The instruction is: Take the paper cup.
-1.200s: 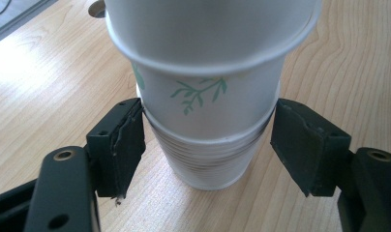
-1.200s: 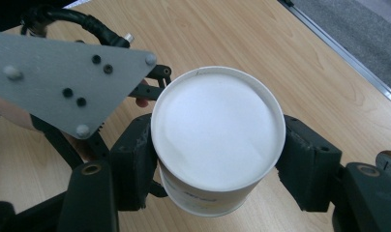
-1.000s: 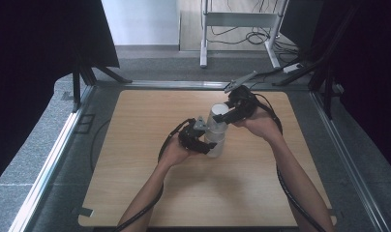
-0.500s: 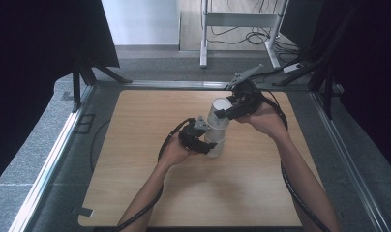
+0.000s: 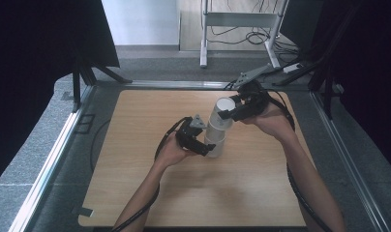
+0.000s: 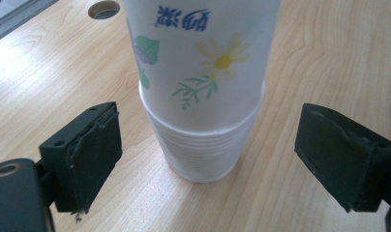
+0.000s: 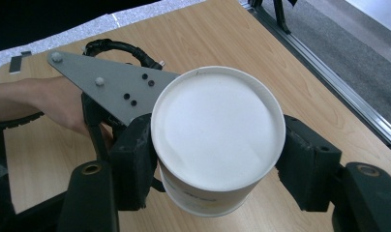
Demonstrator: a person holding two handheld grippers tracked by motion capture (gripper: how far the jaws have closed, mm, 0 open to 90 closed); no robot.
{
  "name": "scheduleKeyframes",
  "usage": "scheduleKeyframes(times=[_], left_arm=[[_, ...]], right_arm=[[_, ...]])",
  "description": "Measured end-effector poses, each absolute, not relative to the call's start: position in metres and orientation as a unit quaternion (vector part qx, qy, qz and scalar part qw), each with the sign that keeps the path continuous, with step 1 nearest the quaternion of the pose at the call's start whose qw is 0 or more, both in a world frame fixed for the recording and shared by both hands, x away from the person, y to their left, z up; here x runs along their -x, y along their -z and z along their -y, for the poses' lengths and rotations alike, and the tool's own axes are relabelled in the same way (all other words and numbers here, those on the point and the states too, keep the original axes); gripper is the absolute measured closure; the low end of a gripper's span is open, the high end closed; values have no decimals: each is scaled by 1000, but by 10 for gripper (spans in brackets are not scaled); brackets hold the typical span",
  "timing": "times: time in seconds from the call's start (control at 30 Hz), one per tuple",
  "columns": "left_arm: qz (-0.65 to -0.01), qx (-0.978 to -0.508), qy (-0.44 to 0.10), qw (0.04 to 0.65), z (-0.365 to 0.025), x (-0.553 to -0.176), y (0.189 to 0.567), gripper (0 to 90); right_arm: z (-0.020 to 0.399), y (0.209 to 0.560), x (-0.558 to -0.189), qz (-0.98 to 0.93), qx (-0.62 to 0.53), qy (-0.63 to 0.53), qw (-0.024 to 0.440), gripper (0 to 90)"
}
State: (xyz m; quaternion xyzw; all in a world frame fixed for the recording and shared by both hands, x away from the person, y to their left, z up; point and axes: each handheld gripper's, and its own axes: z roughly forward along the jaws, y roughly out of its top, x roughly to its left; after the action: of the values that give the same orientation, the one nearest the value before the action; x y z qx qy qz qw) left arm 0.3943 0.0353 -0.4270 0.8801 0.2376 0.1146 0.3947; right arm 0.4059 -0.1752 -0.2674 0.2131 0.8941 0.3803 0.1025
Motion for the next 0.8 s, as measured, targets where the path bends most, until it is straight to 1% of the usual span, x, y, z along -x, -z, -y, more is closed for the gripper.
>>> scheduleKeyframes(times=[0.23, 0.53, 0.8], left_arm=[[-232, -883, -113, 393, -38, -386, 421, 50], [-225, -884, -108, 395, -50, -371, 415, 32], [-228, -878, -101, 410, -59, -360, 412, 16]], right_arm=[[179, 266, -398, -894, -207, -385, 102, 360], [188, 266, -384, -894, -198, -388, 103, 360], [200, 271, -377, -893, -200, -389, 104, 360]])
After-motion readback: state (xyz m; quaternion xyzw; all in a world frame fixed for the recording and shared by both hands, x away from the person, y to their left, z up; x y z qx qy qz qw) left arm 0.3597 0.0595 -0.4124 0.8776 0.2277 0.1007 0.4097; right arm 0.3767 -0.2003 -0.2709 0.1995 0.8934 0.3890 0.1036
